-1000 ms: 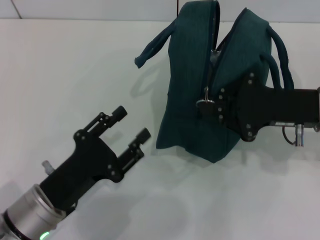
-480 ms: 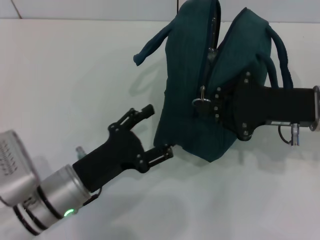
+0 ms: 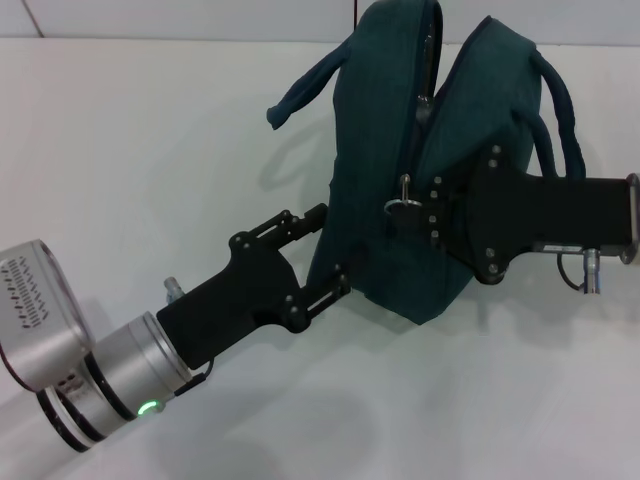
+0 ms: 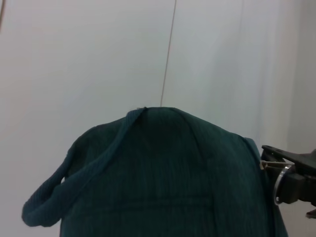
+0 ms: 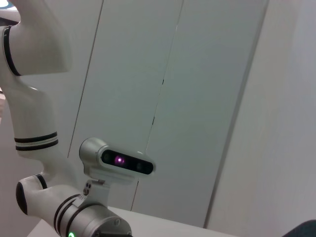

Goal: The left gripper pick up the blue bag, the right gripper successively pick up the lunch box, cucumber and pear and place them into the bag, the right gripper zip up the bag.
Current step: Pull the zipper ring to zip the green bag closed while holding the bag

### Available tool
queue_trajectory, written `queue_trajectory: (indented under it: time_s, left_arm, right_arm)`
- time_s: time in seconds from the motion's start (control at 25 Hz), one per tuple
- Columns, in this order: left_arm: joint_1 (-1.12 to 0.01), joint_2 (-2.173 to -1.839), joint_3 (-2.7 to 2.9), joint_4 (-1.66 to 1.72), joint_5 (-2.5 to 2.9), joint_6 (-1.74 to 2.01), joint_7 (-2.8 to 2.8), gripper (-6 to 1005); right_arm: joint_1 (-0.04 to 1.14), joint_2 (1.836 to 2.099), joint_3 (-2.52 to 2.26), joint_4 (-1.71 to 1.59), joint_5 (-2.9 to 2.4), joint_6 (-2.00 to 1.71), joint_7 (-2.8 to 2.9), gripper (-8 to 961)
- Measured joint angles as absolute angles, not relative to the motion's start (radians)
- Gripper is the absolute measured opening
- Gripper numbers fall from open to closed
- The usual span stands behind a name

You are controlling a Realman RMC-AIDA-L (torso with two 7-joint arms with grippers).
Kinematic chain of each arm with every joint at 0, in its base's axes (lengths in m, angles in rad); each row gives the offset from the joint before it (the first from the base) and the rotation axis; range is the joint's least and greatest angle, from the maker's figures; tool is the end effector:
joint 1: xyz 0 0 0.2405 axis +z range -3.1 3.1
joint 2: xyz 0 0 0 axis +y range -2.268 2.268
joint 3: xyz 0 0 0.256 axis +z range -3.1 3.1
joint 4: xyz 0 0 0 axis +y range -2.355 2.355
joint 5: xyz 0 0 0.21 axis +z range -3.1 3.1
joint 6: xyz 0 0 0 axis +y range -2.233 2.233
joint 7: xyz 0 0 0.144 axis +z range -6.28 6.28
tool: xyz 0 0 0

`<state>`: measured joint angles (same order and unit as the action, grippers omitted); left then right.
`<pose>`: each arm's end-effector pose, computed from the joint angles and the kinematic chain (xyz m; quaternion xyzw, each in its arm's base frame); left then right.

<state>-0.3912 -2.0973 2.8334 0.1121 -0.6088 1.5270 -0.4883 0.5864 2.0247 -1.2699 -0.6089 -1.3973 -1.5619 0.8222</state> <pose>-0.2686 0.2420 -0.0845 -0.8487 -0.1738 -0.4218 0.2676 0.1786 0.3311 -0.0256 -0.9305 -0.1312 0.3275 0.0981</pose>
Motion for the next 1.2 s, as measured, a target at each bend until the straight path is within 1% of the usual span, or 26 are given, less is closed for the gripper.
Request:
queue_trajectory:
  time_s: [0.04, 0.48, 0.72, 1.0, 1.2]
  left_arm:
    - [-0.392, -2.097, 2.833, 0.112, -0.610, 1.526, -0.487, 655]
    - [-0.419, -2.101, 2.838, 0.127, -0.609, 1.476, -0.429, 420]
    - [-0.431, -2.099, 2.839, 0.131, -0.593, 1.472, -0.406, 224]
    - [-0.444, -2.098, 2.839, 0.136, -0.572, 1.448, -0.401, 98]
    - [-0.447, -2.098, 2.839, 0.136, -0.571, 1.448, -0.400, 67]
  right_arm:
    - [0.585, 2.025, -1.270, -0.609, -1.397, -1.562, 0.822, 5]
    - [0.580, 2.024, -1.270, -0.565, -1.318, -1.566, 0.816, 4]
    - [0.575, 2.024, -1.270, -0.537, -1.259, -1.568, 0.786, 4]
    - [0.574, 2.025, -1.270, -0.496, -1.109, -1.574, 0.769, 5]
    - [0.574, 2.025, -1.264, -0.494, -1.097, -1.575, 0.768, 5]
